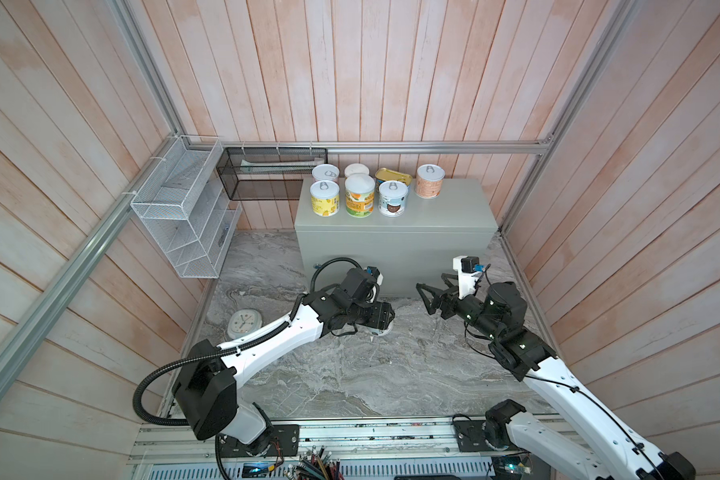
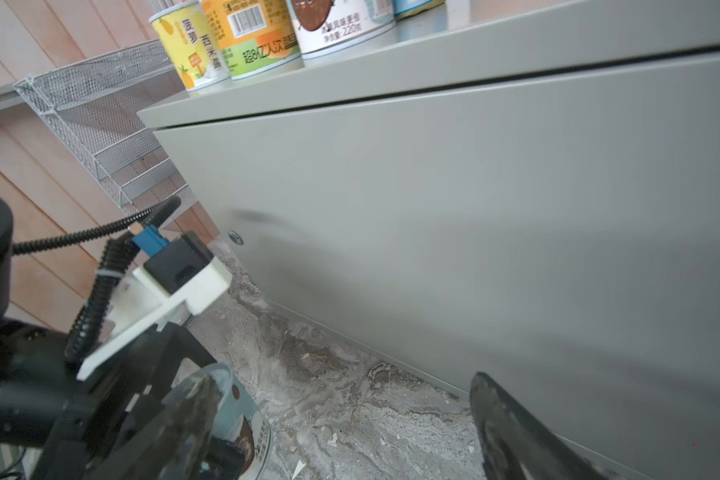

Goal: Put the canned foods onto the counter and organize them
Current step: 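Lift the pale-blue can toward the right gripper while the right gripper reaches for it, then close the right gripper on the pale-blue can held by the left gripper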

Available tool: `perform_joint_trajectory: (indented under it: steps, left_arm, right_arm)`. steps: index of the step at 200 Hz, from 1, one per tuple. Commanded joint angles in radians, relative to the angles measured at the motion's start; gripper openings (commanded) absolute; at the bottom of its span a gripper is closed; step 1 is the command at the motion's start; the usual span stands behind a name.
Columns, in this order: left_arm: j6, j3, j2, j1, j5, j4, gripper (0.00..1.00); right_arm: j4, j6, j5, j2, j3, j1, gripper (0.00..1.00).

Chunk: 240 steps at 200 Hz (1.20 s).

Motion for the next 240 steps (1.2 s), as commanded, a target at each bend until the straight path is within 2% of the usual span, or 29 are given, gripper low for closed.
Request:
perform_joint_trajectory:
  steps: [1, 23, 43, 87, 130, 220, 240]
  left_arm:
    - [-0.01, 0.043, -0.051, 0.043, 0.058, -0.044, 0.6]
    - [-0.005, 0.055, -0.072, 0.077, 0.092, -0.066, 0.6]
    - [0.003, 0.067, -0.075, 0.103, 0.126, -0.083, 0.6]
    - [0.018, 0.091, -0.075, 0.131, 0.19, -0.103, 0.6]
    - [0.014, 0.106, -0.075, 0.15, 0.254, -0.101, 0.6]
    - [0.009, 0.156, -0.088, 0.151, 0.311, -0.096, 0.6]
    - [-0.001, 0.138, -0.1, 0.151, 0.326, -0.079, 0.6]
  right_arm:
    - [0.05, -0.09, -0.012, 0.003, -0.004, 0.022, 0.95]
    - [0.085, -0.1, -0.036, -0.016, -0.041, 0.028, 0.95]
    - [0.114, -0.104, -0.106, -0.026, -0.069, 0.039, 0.95]
    - [0.156, -0.163, -0.136, -0.021, -0.112, 0.139, 0.95]
    - [0.197, -0.179, -0.27, -0.023, -0.133, 0.163, 0.95]
    - [0.279, -0.211, -0.216, 0.109, -0.103, 0.276, 0.95]
    - [0.314, -0.212, -0.217, 0.141, -0.092, 0.285, 0.92]
